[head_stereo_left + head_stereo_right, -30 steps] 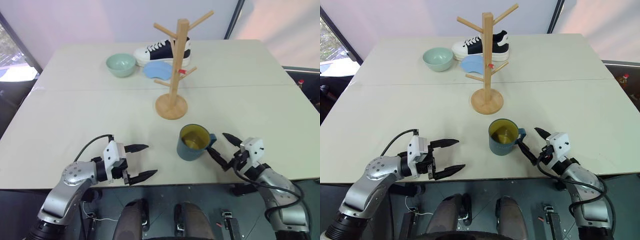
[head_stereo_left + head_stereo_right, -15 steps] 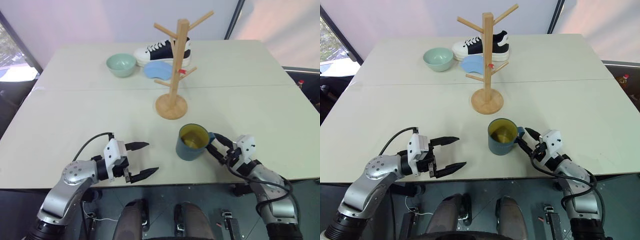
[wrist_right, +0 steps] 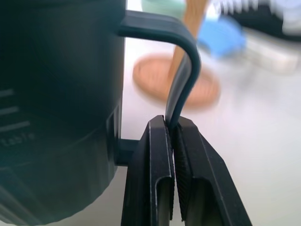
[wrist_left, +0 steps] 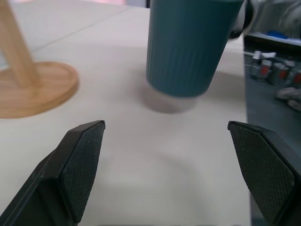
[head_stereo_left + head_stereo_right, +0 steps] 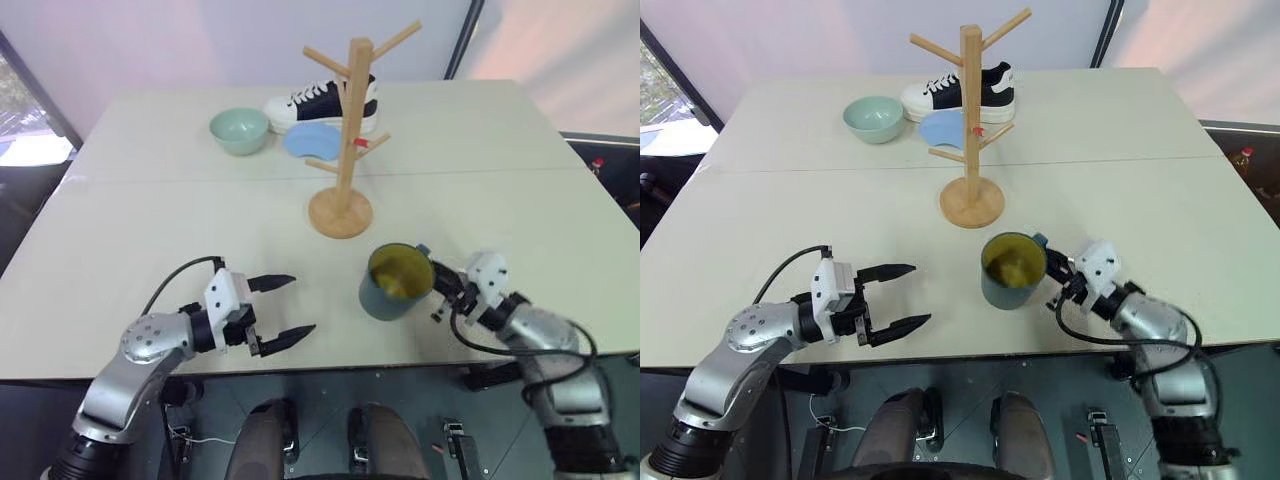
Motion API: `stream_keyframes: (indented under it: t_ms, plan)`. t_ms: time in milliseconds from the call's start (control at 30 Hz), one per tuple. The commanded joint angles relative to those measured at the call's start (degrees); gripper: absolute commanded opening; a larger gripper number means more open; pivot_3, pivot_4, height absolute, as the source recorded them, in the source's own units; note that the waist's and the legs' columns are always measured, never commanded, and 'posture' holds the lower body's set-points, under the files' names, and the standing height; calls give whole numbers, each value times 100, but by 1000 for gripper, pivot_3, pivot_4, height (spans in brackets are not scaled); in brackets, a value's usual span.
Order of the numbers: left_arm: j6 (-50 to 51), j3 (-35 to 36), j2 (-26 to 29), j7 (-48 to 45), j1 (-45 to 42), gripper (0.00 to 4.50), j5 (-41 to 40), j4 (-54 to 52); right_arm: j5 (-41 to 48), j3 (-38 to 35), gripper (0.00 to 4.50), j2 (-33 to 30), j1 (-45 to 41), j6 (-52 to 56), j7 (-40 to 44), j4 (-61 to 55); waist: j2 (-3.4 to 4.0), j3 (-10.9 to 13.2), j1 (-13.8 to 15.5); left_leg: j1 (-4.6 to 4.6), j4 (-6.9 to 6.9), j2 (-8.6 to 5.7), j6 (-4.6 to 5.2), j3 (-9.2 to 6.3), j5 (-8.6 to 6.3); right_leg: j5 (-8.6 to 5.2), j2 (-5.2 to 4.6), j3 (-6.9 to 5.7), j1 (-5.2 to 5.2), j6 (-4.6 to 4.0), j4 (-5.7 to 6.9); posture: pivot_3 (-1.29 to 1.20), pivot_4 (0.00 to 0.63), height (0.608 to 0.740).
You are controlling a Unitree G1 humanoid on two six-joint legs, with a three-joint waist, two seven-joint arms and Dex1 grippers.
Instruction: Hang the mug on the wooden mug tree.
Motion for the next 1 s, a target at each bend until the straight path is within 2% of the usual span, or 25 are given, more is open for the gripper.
stream_keyframes:
  t_ms: [33, 200, 333, 500, 1000]
  plan:
    - [-220, 310, 10, 94, -179, 4500, 44, 116, -335, 103, 76, -512, -940, 460, -5, -739, 3, 3, -1, -3, 0, 0, -1, 0, 1, 0, 0, -1, -2, 0, 0, 0, 150, 730]
    - [-210, 523, 35, 166, -391, 4500, 6, 203, -280, 398, 76, -960, -2057, 1344, 237, -948, -6, 0, 24, -9, -3, -1, 5, -1, 4, 1, -2, -4, -8, 0, -1, 0, 150, 730]
    - [-132, 623, -13, 257, -540, 4500, -51, 199, -769, 803, 76, -1073, -2969, 1794, 190, -524, -9, 2, -1, -12, -4, -2, 8, -1, 3, 2, -5, -9, -8, 1, -1, 0, 150, 730]
    - [-52, 678, -47, 423, -628, 4500, -132, 81, -1000, 1082, 76, -1017, -3483, 1970, 229, -162, -11, 3, -3, -12, -2, -3, 8, -1, 4, 3, -6, -11, -6, 1, 0, 0, 150, 730]
    - [172, 707, -106, 634, -837, 4500, -359, -169, -1406, 1270, 76, -602, -4200, 1786, 87, 617, -11, 3, -1, -10, 3, -4, 8, 1, 7, 13, -1, -12, -2, 19, 4, 0, 150, 730]
